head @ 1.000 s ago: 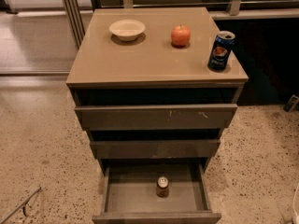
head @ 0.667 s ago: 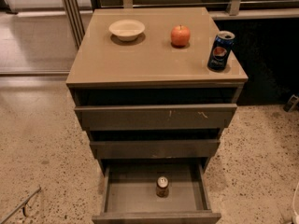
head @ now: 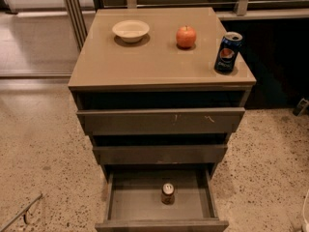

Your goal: Pick orange can from bottom drawer and place on counter

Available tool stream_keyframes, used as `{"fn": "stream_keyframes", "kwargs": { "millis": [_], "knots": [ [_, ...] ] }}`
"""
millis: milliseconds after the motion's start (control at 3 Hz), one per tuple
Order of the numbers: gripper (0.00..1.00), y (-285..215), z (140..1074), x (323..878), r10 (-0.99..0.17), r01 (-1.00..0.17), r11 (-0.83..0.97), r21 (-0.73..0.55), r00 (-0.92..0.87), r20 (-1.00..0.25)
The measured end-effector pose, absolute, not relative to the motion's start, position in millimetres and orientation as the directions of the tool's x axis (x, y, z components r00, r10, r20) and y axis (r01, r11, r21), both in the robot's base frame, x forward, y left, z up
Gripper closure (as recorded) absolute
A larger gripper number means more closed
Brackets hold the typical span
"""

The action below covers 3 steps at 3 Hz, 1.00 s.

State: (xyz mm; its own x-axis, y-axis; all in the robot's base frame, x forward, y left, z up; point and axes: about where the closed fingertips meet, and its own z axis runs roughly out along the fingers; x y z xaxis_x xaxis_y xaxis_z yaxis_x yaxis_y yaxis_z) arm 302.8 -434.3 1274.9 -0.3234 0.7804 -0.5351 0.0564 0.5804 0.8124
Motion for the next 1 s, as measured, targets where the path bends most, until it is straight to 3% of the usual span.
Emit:
{"fn": "stream_keyframes", "kwargs": {
  "millis": [667,1000],
  "knots": [
    [0.0,-359.8,1222.5,363.3,0.57,0.092,0.802,0.59,-0.41,-0.712],
    [0.0,-317.6,1199.5,390.8,0.47,0.108,0.868,0.484,-0.491,-0.734]
  ]
}}
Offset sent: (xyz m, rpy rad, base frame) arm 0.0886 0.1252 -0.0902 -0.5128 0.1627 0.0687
